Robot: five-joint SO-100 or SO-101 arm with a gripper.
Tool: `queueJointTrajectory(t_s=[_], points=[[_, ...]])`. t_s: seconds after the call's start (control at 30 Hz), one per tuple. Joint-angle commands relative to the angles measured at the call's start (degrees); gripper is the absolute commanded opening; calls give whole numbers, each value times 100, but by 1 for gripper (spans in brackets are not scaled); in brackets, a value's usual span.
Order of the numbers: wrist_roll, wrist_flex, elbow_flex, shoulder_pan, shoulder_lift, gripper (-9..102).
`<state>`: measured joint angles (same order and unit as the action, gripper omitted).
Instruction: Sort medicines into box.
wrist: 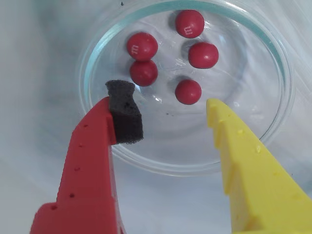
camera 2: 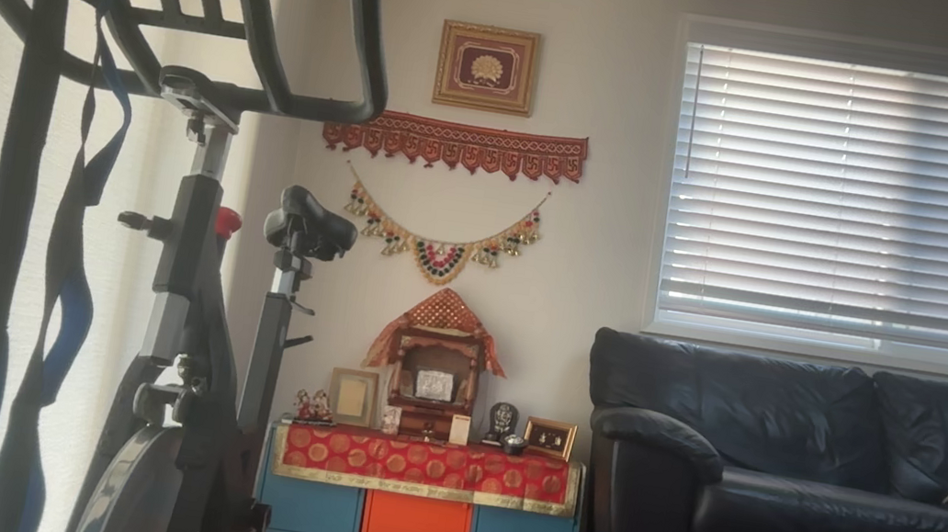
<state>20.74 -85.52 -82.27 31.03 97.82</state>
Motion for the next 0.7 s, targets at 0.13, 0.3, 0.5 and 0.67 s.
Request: queueJointTrajectory(t_s=[0.13, 0.3, 0.5, 0.67], points=[[18, 316, -167, 167, 668, 28], [62, 439, -308, 220, 554, 29], [79, 633, -492, 220, 422, 30], [62, 712, -501, 211, 281, 30]])
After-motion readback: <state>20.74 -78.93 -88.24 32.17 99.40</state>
